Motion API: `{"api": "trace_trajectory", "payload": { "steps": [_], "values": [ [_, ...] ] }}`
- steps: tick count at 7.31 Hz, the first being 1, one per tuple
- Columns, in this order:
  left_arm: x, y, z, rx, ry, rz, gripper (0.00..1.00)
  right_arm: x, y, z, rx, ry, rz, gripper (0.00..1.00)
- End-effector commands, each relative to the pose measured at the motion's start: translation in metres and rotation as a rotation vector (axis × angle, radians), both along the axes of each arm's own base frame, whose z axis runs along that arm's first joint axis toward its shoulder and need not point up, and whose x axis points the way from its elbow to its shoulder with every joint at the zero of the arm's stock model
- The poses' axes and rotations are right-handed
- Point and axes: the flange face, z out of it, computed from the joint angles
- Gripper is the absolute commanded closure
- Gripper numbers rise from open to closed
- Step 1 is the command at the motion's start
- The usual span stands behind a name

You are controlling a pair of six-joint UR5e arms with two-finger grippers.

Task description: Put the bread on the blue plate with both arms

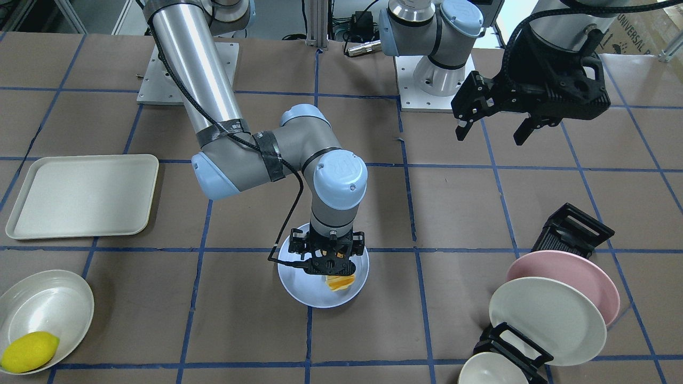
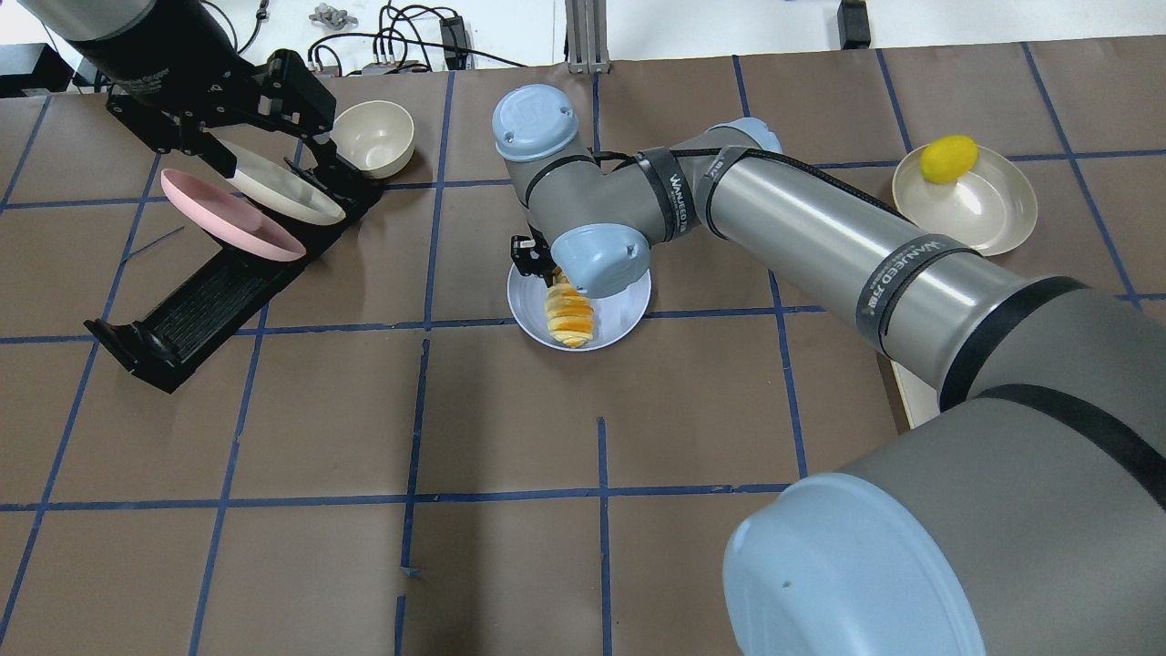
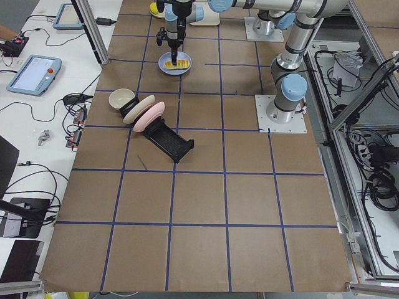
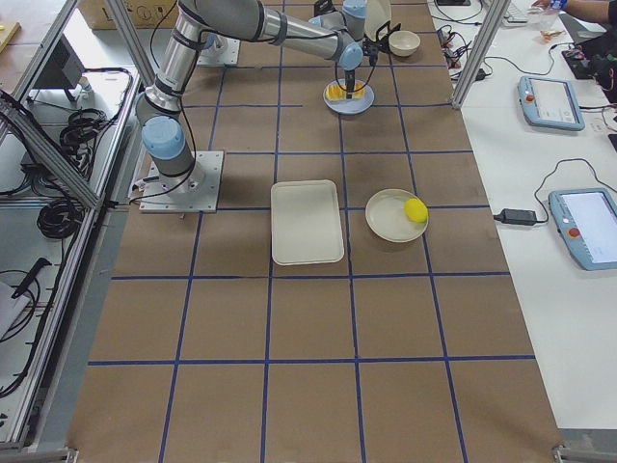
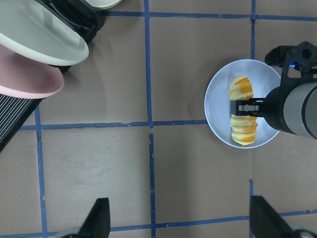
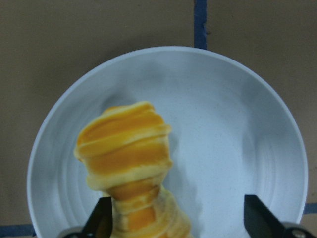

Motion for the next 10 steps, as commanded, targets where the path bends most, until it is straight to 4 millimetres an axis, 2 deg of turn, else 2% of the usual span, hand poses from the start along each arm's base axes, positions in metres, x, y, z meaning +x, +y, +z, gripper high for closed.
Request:
{"api": "trace_trajectory", "payload": {
  "steps": [1,2,4,5,6,7,8,9,10],
  "values": [
    [0.004,0.005,0.000,0.027,-0.039,0.002,0.00,-0.016,0.000,0.048,-0.009,-0.007,-0.012,0.00],
    [0.004,0.004,-0.002,0.030,-0.039,0.003,0.00,-0.037,0.003,0.086,0.004,-0.001,0.030,0.00],
    [0.004,0.002,-0.004,0.034,-0.037,0.002,0.00,-0.127,0.003,0.173,0.017,0.007,0.070,0.00],
    [0.004,0.001,-0.006,0.036,-0.037,0.003,0.00,-0.158,0.019,0.214,0.024,0.008,0.087,0.00],
    [0.004,0.001,-0.006,0.036,-0.035,0.003,0.00,-0.179,0.041,0.246,0.046,0.013,0.096,0.00],
    [0.004,0.001,-0.006,0.036,-0.035,0.003,0.00,-0.206,0.060,0.275,0.043,0.021,0.058,0.00],
    [0.003,0.001,-0.006,0.036,-0.032,0.003,0.00,-0.233,0.063,0.299,-0.007,0.008,0.009,0.01],
    [0.003,0.001,-0.006,0.035,-0.029,0.003,0.00,-0.253,0.066,0.307,-0.021,0.003,-0.041,0.00],
    [0.003,0.000,-0.006,0.035,-0.026,0.003,0.00,-0.259,0.081,0.323,-0.041,0.016,-0.044,0.00]
  ]
}}
